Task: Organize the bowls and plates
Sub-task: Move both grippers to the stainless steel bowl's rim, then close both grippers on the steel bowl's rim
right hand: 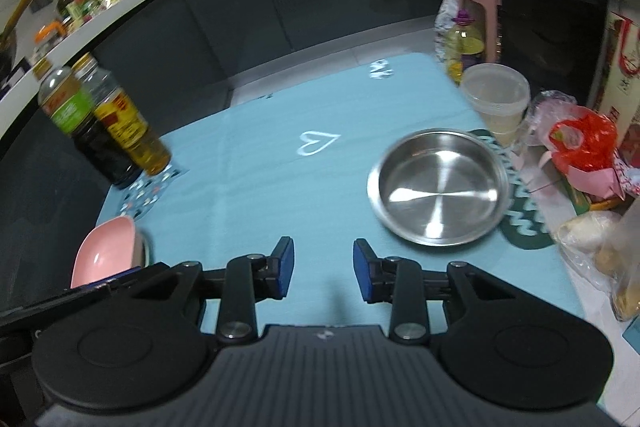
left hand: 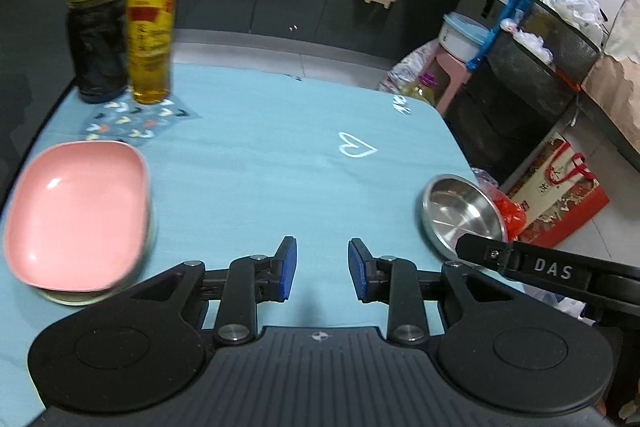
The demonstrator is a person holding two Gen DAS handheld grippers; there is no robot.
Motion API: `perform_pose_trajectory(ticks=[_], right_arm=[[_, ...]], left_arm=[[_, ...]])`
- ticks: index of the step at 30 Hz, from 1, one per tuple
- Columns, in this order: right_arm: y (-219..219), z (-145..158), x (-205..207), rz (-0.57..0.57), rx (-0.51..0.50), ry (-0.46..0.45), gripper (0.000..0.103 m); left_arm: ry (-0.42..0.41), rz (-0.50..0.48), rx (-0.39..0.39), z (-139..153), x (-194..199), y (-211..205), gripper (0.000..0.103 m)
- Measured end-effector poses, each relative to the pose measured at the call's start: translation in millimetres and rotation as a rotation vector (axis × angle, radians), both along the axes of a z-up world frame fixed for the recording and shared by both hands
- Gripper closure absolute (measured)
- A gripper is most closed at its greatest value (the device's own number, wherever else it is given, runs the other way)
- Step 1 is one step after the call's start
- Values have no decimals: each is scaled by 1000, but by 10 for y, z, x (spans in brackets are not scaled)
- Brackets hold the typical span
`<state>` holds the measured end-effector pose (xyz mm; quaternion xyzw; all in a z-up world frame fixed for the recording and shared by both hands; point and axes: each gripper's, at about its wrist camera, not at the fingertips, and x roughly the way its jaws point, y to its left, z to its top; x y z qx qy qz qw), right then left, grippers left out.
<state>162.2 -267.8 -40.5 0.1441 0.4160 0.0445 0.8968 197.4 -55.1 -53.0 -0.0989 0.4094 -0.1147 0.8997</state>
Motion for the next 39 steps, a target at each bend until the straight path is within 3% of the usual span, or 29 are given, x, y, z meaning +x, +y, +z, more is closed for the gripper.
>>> perform_pose_trajectory(ticks=[8, 16, 25, 39], right_arm=[[-438, -20, -36, -90, 32, -19, 61], [-720, -61, -4, -138, 74, -20, 61], [-929, -238, 161, -169, 105, 17, 61], [-1149, -477, 343, -241, 114, 62, 61]], left_arm=[[9, -58, -13, -58, 110, -384, 75], [-20, -89, -27, -62, 226, -665, 71], [27, -95, -40, -259, 516, -976, 70], [79, -123, 50, -607, 777, -1343, 70]])
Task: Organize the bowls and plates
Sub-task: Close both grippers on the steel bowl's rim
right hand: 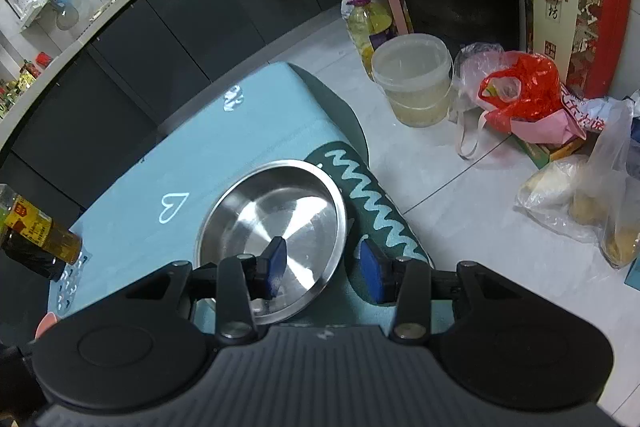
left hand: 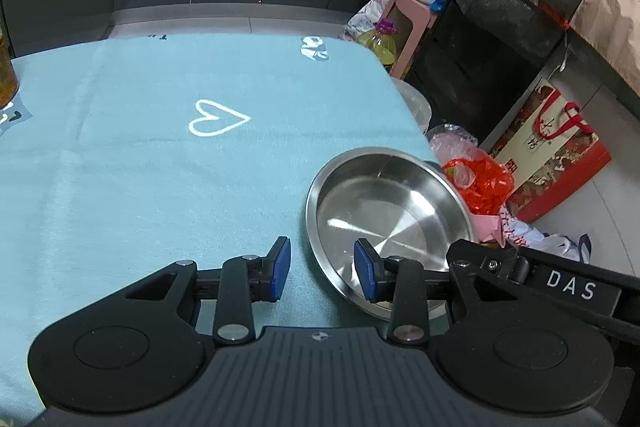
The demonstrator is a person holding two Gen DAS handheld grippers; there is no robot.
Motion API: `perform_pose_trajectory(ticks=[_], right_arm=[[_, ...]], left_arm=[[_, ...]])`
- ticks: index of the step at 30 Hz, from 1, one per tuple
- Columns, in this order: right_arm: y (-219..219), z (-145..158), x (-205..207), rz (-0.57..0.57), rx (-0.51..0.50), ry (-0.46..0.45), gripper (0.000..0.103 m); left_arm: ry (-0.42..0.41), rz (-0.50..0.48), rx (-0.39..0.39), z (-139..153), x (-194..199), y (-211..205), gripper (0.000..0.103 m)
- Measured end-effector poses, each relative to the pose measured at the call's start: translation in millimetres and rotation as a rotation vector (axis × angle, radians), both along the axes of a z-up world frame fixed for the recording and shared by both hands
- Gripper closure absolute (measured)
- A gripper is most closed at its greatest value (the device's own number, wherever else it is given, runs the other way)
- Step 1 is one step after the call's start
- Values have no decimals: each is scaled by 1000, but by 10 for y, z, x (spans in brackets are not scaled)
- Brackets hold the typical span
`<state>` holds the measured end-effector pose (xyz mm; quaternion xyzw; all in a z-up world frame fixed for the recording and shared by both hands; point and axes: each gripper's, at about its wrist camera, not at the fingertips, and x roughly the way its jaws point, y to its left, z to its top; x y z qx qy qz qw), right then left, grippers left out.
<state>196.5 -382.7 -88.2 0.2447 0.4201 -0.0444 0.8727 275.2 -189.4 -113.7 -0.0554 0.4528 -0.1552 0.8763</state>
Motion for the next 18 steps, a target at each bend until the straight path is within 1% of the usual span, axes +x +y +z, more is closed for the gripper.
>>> perform_pose_trajectory(ticks=[3, 6, 8, 9, 10, 11, 13, 18], right_arm=[[9, -31, 37, 5, 0, 5, 61], [5, -59, 76, 4, 0, 4, 61], [3, -84, 95, 5, -1, 1, 61], [10, -99, 107, 10, -6, 2, 63], [22, -112, 118, 20, -12, 1, 75], [38, -119, 121, 31, -22, 2, 81], [53, -119, 107, 32, -42, -5, 83], [47, -67, 29, 38, -28, -14, 83]], left_arm=[[16, 10, 10, -42, 44, -26, 71], [13, -5, 15, -58, 60, -42, 74], [-2, -31, 18, -58, 64, -67, 88], [-9, -41, 29, -56, 58, -84, 88], [-22, -39, 42, -54, 45, -94, 88], [-32, -39, 52, -49, 26, -99, 88], [-51, -41, 65, -31, -19, -99, 88], [-61, -34, 49, 88, -130, -14, 87]])
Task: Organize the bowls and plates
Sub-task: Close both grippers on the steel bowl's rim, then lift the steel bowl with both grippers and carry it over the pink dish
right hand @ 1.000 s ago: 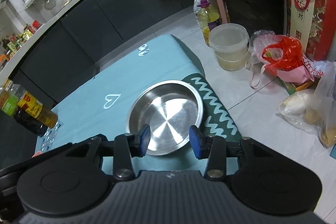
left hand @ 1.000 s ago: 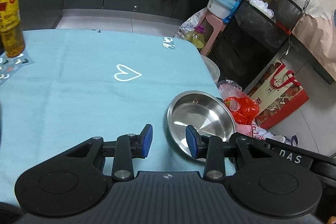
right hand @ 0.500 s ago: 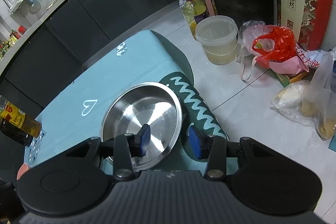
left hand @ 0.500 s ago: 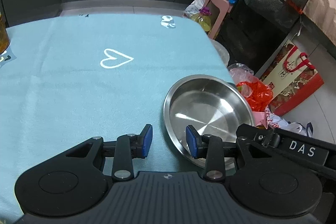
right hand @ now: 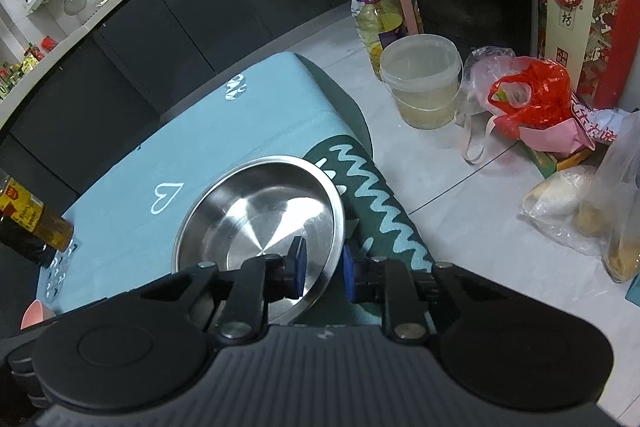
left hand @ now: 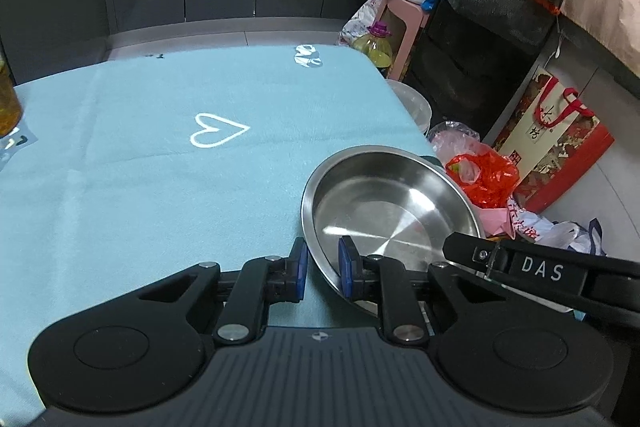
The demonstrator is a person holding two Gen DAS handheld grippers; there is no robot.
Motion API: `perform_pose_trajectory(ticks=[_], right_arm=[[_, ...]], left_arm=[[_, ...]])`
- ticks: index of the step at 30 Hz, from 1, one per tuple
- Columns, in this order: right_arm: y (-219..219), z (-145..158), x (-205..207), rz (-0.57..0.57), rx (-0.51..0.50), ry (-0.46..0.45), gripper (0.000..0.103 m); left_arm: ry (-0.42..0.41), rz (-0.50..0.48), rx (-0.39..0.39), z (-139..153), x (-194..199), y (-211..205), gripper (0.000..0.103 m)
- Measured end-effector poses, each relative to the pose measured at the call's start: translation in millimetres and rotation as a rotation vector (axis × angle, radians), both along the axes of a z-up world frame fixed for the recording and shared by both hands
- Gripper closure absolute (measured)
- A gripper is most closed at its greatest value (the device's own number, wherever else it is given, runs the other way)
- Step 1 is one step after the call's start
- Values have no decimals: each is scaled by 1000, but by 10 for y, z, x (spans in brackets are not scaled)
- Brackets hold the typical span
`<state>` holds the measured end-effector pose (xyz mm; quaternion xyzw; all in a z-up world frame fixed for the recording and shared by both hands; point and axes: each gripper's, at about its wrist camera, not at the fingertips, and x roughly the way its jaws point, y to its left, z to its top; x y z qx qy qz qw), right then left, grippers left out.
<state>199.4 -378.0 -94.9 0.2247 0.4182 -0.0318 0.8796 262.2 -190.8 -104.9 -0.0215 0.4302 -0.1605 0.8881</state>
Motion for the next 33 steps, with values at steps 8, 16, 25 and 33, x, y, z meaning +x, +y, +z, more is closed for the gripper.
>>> perform_pose_trajectory(ticks=[8, 16, 25, 33], right_arm=[[190, 244, -163, 46, -1, -55, 83], [457, 387, -292, 101, -19, -83, 83], [711, 485, -350, 152, -31, -106, 83], [1012, 519, -395, 206, -47, -118, 83]], left_arm=[[-42, 42, -1, 250, -255, 252, 86], [-108, 67, 0, 464, -485, 522, 86], [-129, 114, -16, 543, -619, 834, 86], [-107, 165, -35, 505, -711, 1190, 85]])
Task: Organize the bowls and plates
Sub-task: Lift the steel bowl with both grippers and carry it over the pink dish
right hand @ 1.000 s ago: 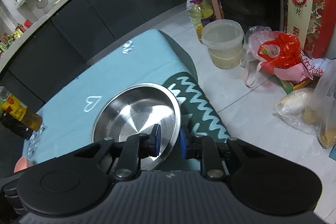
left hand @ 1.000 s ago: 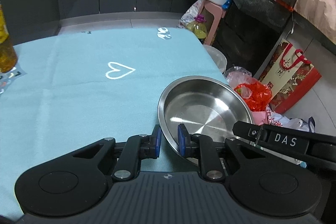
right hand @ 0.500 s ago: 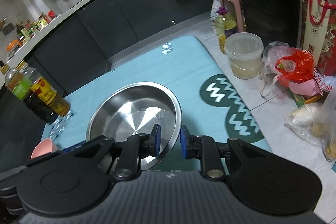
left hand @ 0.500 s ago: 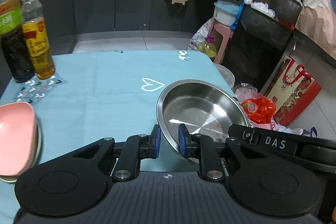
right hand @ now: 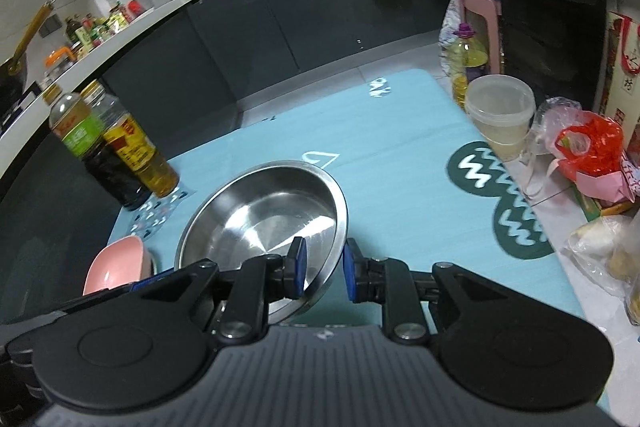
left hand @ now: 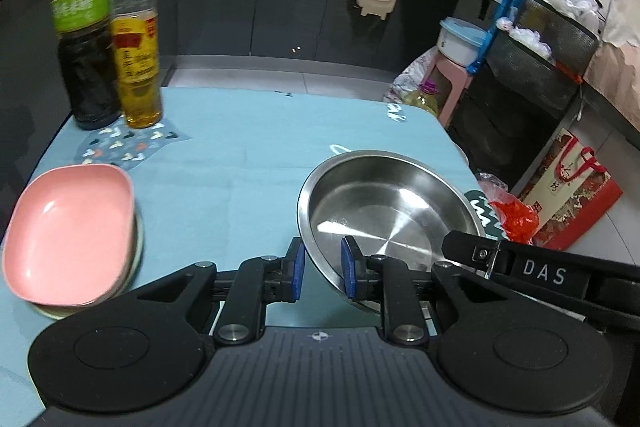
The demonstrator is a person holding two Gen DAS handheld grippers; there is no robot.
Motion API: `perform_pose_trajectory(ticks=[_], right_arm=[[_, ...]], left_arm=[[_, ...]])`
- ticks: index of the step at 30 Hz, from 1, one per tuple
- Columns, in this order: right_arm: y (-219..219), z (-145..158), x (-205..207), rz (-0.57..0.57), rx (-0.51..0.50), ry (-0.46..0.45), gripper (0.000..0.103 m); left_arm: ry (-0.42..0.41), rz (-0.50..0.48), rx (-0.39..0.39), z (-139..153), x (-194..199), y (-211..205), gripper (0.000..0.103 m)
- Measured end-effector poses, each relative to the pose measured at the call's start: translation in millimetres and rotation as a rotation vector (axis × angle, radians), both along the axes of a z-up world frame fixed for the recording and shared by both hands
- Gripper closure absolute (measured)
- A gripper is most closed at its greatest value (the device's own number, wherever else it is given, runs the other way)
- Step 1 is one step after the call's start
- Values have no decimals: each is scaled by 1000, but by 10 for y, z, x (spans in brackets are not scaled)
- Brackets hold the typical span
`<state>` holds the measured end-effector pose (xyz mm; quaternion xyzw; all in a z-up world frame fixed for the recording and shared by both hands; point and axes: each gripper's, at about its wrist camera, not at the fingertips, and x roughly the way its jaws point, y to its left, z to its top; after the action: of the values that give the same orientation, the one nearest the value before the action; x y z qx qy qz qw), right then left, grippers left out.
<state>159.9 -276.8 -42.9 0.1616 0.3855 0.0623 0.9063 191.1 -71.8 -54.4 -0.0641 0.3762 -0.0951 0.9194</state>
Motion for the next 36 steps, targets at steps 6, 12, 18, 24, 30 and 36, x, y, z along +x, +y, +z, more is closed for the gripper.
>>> perform_pose_trajectory(ticks=[6, 12, 18, 24, 30, 36], right_arm=[[236, 3, -26, 33, -14, 3, 83], [396, 5, -34, 47, -32, 10, 83], [578, 37, -38, 68, -56, 4, 83], [798, 45, -5, 98, -72, 9, 83], [1056, 57, 41, 136, -88, 11, 83], [1297, 54, 89, 167, -101, 19, 83]], left_arm=[[-9, 31, -13, 22, -34, 214, 85], [-6, 47, -11, 14, -57, 343, 85], [-6, 69, -6, 6, -74, 516, 85], [-14, 101, -6, -2, -97, 752, 84], [-11, 136, -16, -22, -91, 1004, 84], [-14, 169, -20, -45, -96, 1251, 84]])
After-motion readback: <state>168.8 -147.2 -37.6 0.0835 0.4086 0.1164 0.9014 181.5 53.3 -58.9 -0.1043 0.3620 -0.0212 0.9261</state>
